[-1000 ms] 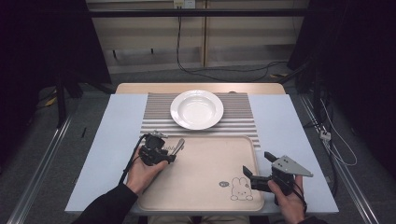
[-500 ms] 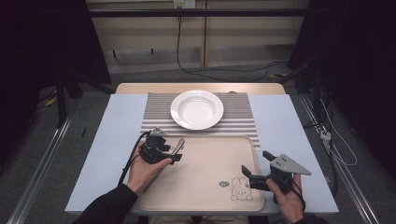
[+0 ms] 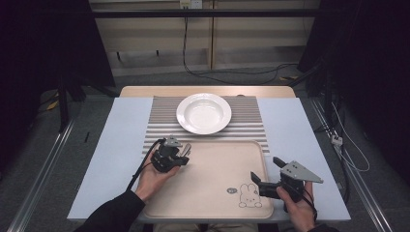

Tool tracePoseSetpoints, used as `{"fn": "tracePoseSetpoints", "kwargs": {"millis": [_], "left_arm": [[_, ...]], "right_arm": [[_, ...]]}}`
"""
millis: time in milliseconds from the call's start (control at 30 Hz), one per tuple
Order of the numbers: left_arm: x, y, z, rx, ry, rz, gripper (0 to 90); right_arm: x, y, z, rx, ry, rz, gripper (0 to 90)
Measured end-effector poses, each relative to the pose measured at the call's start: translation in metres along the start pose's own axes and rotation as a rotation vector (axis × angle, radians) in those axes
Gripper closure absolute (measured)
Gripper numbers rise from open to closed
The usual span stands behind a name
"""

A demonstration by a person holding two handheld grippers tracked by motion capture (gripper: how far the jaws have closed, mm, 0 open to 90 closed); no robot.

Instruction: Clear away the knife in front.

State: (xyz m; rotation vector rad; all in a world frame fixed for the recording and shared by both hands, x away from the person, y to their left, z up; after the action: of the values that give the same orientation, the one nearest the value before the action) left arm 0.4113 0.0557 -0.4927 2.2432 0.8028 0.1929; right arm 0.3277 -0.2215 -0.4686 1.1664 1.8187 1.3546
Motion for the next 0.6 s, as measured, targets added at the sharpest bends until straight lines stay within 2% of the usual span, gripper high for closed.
{"fn": "tracePoseSetpoints", "kwargs": {"millis": [133,167,200,433,600], "left_arm": [[0.007,-0.006,0.006,0.032,0.017,-0.005,90.0],[0.009,-0.006,0.007,0.022,0.022,-0.017,90.0],[0.01,-0.006,0.006,0.025,0.009,-0.023,90.0],[0.016,-0.006,0.006,0.026,0.007,-0.038,90.0],[0.02,-0.008,0.003,0.038,0.03,-0.047,90.0]], "right_arm": [[0.001,0.0,0.001,0.002,0.003,-0.003,4.4],[0.0,0.0,0.001,0.001,0.003,-0.004,4.4],[0.0,0.0,0.001,0.003,0.001,0.001,4.4],[-0.001,-0.001,0.0,0.003,-0.009,0.002,4.4],[-0.002,-0.001,-0.003,0.001,-0.012,0.006,4.4]]}}
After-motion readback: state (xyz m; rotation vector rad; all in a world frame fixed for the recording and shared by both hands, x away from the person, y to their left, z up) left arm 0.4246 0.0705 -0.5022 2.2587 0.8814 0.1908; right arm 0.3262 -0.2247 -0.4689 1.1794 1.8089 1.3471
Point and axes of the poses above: each handheld gripper's, and its own axes: z roughly forward along the jaws, y roughly out of its top, x roughly to its left, the point moved 8 cm from there along z, roughly forward along the jaws, and after that the axes turned 3 degrees about -x, right-handed, at the moved point
